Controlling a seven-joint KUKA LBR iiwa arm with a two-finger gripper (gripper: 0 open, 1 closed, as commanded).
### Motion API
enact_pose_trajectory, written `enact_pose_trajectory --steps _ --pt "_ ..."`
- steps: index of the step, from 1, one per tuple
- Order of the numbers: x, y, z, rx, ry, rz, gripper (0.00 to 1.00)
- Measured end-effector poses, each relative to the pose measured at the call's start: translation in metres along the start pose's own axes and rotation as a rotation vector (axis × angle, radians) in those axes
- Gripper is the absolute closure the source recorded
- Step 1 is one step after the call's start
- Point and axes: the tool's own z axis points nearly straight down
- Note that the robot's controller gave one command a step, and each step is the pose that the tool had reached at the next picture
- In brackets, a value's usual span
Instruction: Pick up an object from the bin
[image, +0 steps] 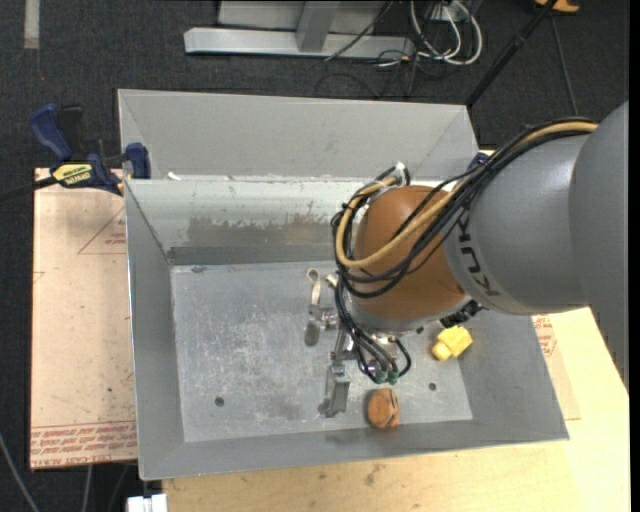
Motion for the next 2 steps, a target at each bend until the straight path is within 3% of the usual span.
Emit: enact_pose_trajectory --steps 1,2 --pt "0.000 0.000 0.000 0.000 0.000 0.000 0.00" --pt "0.018 -0.034 0.045 0.000 -0.005 0.023 0.00"
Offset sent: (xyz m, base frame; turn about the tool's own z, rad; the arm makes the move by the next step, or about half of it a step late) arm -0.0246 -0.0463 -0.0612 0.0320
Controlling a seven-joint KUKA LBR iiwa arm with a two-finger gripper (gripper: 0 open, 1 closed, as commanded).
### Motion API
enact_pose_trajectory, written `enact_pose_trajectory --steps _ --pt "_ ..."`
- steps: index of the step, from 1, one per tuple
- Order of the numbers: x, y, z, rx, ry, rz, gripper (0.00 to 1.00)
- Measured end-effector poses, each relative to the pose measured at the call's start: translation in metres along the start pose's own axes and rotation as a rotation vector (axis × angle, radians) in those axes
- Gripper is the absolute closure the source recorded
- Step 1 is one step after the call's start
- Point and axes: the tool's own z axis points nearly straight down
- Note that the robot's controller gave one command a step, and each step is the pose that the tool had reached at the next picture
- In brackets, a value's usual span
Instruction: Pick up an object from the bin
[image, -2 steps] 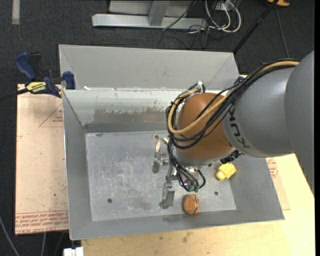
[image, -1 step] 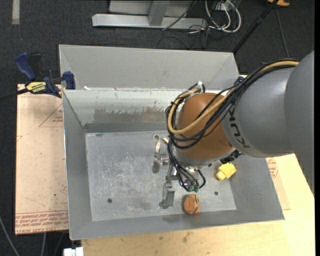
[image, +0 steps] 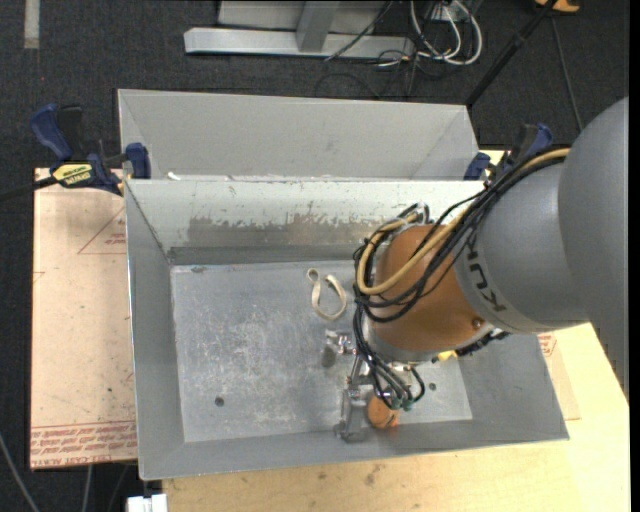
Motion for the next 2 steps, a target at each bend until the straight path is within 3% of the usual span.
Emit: enact_pose_trajectory --steps 1,2 --pt "0.003 -0.009 0.020 0.002 -0.009 0.050 0.00" --pt "-0.005 -0.038 0.020 -0.001 -0.002 0.159 0.00"
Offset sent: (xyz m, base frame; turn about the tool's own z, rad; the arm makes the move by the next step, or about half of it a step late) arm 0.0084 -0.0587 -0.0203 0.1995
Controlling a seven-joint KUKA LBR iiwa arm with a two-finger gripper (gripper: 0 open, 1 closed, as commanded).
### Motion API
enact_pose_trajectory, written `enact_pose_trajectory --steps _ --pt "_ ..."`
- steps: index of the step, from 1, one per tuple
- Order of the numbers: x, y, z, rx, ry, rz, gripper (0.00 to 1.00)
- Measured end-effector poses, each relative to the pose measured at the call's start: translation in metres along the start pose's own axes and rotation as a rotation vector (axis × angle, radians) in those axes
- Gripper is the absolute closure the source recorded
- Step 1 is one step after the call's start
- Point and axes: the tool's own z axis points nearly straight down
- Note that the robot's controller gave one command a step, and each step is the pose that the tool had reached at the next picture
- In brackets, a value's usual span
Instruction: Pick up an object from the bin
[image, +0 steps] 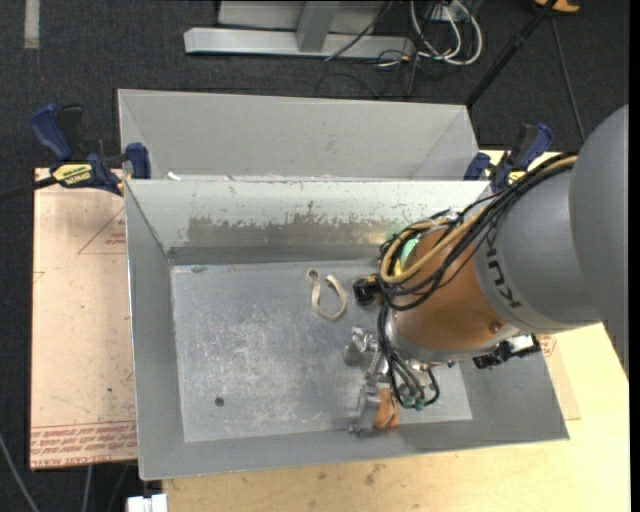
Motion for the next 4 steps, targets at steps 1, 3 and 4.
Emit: enact_pose_trajectory --steps 1,3,4 --pt "0.002 -0.049 -0.039 0.003 0.006 0.079 0.00" --pt "0.012 -0.003 0.000 0.001 0.005 -0.315 1.00" --pt "0.012 -0.003 0.000 0.001 0.005 -0.315 1.00"
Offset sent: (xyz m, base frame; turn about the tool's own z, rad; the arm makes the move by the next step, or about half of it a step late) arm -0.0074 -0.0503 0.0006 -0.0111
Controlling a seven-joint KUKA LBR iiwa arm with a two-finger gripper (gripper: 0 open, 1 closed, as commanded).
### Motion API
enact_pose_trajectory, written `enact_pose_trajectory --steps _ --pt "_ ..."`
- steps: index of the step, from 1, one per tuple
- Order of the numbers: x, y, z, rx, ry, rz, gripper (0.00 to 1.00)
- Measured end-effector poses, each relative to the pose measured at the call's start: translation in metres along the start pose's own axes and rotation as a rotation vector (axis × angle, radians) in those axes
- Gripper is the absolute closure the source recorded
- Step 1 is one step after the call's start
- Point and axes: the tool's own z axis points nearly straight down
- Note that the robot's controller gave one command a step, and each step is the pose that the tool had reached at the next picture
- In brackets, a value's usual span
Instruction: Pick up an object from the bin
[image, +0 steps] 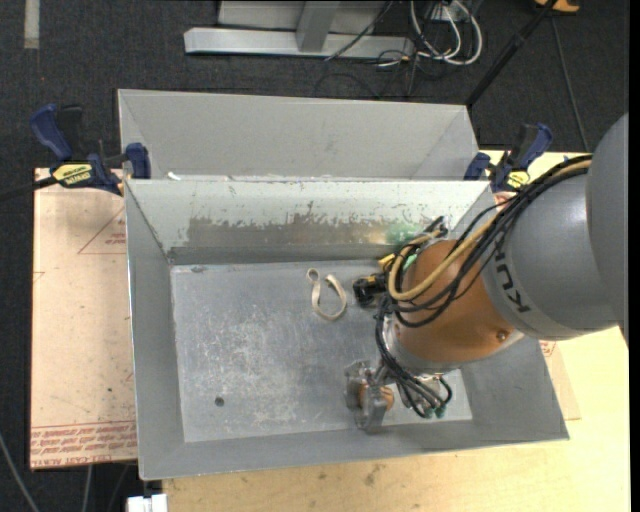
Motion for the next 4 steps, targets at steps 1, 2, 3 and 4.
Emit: enact_pose_trajectory --steps 1,2,3,4 --pt "-0.005 -0.005 -0.032 0.001 0.001 -0.036 1.00" --pt "-0.020 -0.014 -0.052 0.001 0.000 -0.020 0.00" --pt "-0.020 -0.015 -0.052 0.001 0.000 -0.020 0.00" --pt "-0.017 -0.030 -0.010 0.001 -0.001 -0.041 0.00"
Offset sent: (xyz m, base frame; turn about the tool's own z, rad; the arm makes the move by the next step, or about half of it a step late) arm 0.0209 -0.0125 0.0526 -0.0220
